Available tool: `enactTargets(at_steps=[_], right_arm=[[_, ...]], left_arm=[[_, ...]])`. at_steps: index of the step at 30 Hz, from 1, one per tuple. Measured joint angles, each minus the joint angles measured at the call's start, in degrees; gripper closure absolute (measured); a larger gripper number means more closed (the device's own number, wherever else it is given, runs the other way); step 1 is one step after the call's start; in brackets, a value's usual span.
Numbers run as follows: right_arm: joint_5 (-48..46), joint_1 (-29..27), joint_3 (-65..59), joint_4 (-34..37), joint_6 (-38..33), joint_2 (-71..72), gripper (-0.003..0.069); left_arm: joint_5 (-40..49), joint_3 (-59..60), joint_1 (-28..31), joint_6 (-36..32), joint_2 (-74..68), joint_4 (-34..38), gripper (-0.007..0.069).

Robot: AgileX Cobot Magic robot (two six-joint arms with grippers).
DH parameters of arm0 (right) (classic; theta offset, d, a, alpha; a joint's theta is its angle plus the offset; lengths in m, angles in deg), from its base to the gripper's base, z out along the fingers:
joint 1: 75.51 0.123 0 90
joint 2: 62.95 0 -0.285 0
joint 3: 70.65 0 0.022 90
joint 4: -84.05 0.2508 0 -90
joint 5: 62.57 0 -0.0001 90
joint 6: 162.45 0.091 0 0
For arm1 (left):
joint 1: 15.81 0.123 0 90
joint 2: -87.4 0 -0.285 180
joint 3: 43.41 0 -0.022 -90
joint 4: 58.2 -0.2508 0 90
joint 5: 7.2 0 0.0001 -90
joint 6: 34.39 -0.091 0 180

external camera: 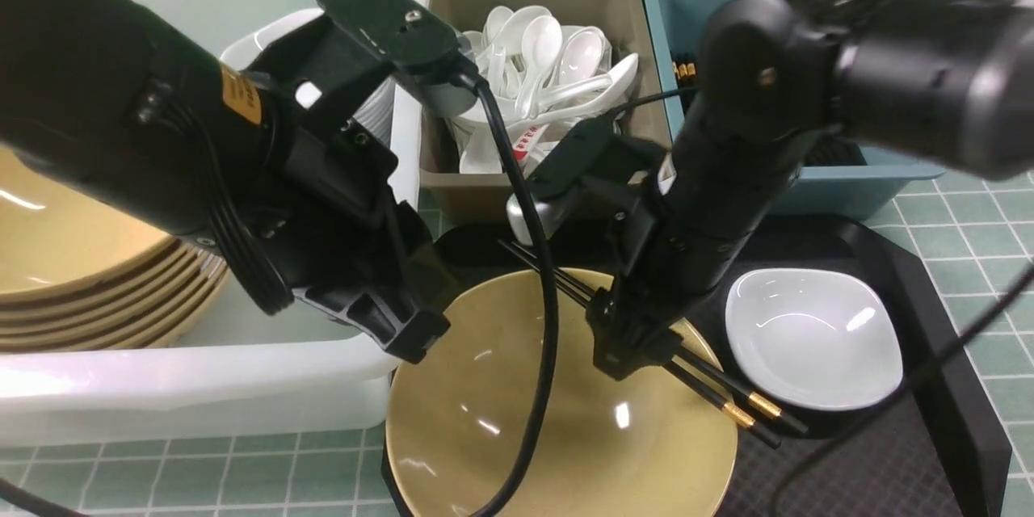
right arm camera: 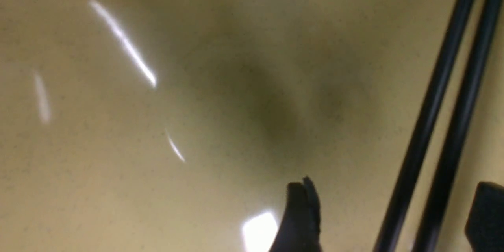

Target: On blue table put chopsticks spoon bowls plates into blue grey white boxes.

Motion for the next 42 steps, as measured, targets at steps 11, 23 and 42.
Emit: enactTargets(at_steps=[11,23,42], right_arm=[[-0.26,0.00,1.06,-0.45,1.98,-1.19,0.0515],[3.32,-5.81,3.18,-6.85,6.64,8.84,0.0503],[42.37,-26.75,16.63,-8.69,29.81,-12.17,0.0501]], left_arm=[[-0.06,-0.06,0.00,0.00,0.00,0.06,0.0638],[-16.11,-8.06,0.00,0.00,-6.17,1.70,0.0638],[-41.70,-22.36,0.00,-4.72,-29.91,2.16,0.0638]])
